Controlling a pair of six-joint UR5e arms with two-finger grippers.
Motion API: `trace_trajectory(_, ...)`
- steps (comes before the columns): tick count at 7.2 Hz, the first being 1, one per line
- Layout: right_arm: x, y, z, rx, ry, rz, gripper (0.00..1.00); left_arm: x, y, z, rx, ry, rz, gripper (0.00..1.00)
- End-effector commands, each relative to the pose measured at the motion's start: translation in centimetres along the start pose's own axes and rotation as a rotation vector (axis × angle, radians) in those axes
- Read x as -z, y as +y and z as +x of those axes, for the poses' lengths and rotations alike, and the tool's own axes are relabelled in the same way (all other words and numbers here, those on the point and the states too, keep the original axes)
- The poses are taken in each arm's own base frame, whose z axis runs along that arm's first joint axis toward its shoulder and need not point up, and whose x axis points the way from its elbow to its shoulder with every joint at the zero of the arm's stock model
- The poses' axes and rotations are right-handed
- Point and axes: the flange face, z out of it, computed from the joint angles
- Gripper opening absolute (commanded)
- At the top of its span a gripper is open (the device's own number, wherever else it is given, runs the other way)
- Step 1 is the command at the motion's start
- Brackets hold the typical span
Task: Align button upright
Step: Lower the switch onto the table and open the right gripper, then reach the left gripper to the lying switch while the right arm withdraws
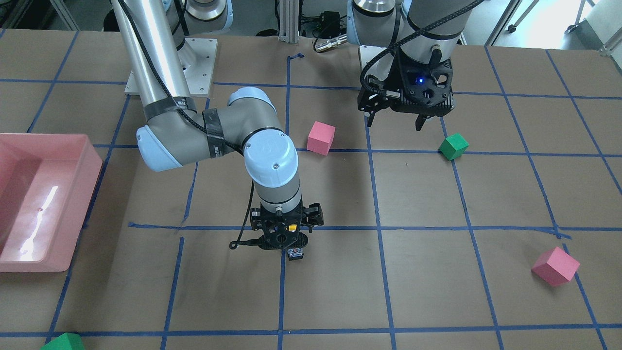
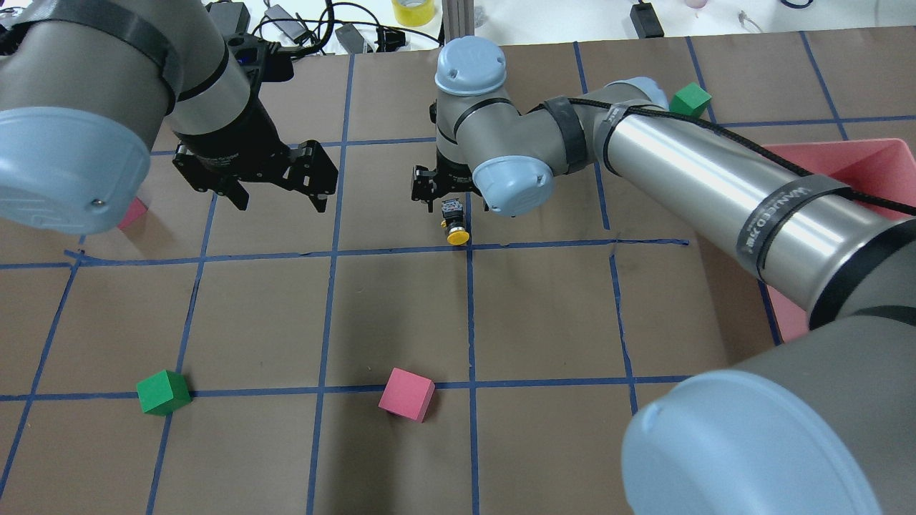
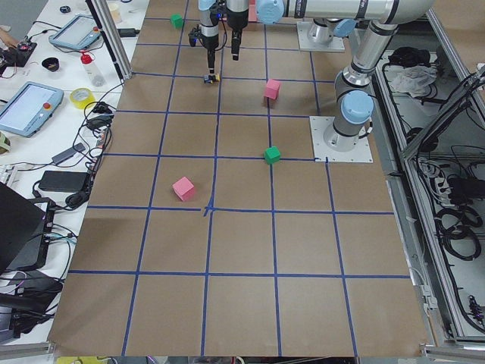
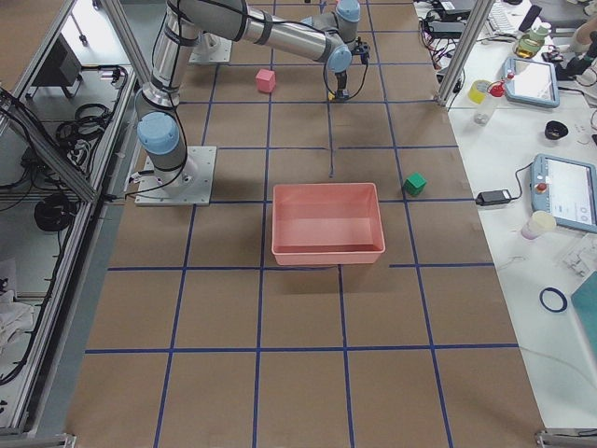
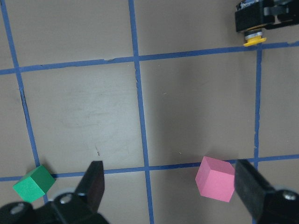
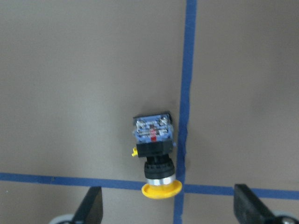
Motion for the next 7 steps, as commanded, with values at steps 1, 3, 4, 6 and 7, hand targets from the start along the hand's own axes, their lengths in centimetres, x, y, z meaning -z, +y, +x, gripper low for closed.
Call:
trace_trajectory(1,8.1,0.4,6.4,-0.031,0.033,-0.022,1.0,-0.7,-0.2,0.2,0.001,0.005,-0.006,1.0)
trace_trajectory(3,15.6,2.2,13.3,-0.08,0.067,-0.044,1.0,-4.6,-0.1,0.8,0.002,0.014,0.07,0.99)
trace_trajectory(4,18.0,2.8,14.6,-0.072,0.069,-0.013,1.0,-7.0,0.3,1.6,-0.013,0.017,0.141,1.0)
trace_trajectory(6,18.8,4.2,15.7,-0.072,0.164,-0.057,1.0,-12.3,3.2,7.4,-0.081,0.041,0.336,1.0)
trace_trajectory(7,19.8,4.4,15.8,-0.076,0.16,-0.041,1.0,-15.7,4.8,8.5,-0.087,0.023,0.423,1.0)
